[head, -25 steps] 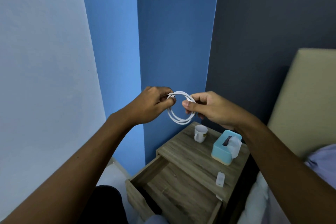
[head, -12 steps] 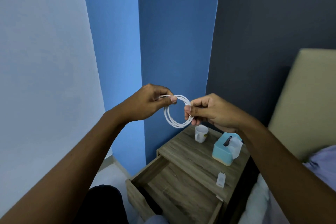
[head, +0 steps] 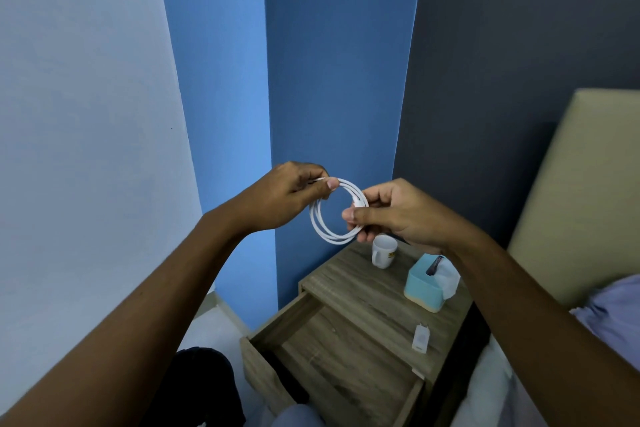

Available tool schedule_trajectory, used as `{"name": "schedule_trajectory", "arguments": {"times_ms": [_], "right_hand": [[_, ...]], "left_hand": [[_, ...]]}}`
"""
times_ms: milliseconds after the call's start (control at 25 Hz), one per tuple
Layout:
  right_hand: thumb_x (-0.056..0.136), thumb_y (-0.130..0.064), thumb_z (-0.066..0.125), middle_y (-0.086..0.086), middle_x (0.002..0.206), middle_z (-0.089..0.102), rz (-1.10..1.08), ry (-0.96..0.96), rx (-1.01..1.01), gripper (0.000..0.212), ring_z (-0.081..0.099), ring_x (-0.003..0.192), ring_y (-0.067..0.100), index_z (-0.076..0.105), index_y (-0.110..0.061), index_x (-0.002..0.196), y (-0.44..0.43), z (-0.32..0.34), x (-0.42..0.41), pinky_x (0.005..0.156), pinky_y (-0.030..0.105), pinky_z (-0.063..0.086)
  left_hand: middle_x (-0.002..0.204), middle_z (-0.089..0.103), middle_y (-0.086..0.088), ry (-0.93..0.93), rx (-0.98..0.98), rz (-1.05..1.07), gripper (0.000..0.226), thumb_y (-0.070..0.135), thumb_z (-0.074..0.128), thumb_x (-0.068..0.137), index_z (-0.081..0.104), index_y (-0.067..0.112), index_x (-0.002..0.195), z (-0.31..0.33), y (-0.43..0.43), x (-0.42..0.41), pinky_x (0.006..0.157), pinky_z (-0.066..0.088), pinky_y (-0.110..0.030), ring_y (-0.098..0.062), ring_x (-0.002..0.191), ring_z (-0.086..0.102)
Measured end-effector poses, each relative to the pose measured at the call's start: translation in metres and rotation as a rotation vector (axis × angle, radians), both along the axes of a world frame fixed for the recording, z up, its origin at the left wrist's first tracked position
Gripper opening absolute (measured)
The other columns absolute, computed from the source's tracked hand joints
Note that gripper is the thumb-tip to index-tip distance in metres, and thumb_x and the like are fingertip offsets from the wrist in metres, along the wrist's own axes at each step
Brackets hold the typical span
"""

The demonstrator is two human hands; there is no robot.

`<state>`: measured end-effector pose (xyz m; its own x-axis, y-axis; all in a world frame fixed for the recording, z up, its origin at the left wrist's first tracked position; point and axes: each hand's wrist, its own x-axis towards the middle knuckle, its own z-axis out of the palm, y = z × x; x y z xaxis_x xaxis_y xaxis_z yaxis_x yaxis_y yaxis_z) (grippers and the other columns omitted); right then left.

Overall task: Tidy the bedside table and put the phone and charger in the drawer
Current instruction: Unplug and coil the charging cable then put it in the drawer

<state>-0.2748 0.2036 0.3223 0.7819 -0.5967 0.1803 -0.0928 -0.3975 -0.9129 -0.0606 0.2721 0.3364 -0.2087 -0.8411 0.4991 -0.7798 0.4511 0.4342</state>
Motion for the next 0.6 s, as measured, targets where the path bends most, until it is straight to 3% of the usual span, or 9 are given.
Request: {"name": "schedule_trajectory", "arguments": {"times_ms": [120,240,440,600], "right_hand": [[0.091,-0.008,0.066,0.021,0.082,0.072,-0.048,0.007,-0.019,0.015,0.067,0.062,0.018,0.071,0.006,0.088,0.002,0.0,0.003,0.059,0.022,0.055],[0.093,-0.004,0.059,0.029,0.086,0.07,-0.069,0.01,-0.015,0.019,0.067,0.06,0.02,0.069,0.008,0.084,0.003,-0.002,0.005,0.056,0.022,0.054],[0.096,-0.017,0.059,0.029,0.09,0.068,0.024,-0.038,0.026,0.025,0.067,0.061,0.019,0.069,0.005,0.089,0.004,-0.004,0.003,0.056,0.021,0.054],[0.094,-0.021,0.059,0.025,0.088,0.069,0.056,-0.103,0.075,0.029,0.067,0.06,0.019,0.068,0.006,0.089,0.003,-0.003,0.0,0.055,0.02,0.054]], "left_hand": [[0.072,0.063,-0.005,-0.019,-0.017,-0.003,0.032,0.036,0.049,0.1,0.067,0.015,0.084,-0.003,0.0,0.0,0.064,0.044,-0.03,-0.016,0.064,0.057],[0.07,0.062,-0.004,-0.02,-0.018,-0.011,0.031,0.035,0.049,0.101,0.065,0.015,0.084,-0.005,0.0,0.0,0.061,0.042,-0.027,-0.011,0.061,0.053],[0.07,0.058,0.001,0.023,-0.015,-0.012,0.03,0.031,0.045,0.103,0.064,0.015,0.085,-0.008,0.0,0.004,0.062,0.039,-0.018,-0.007,0.062,0.05],[0.09,0.065,-0.001,0.094,-0.085,-0.022,0.022,0.025,0.046,0.103,0.063,0.013,0.1,-0.01,-0.002,0.014,0.07,0.043,-0.018,-0.009,0.078,0.057]]}}
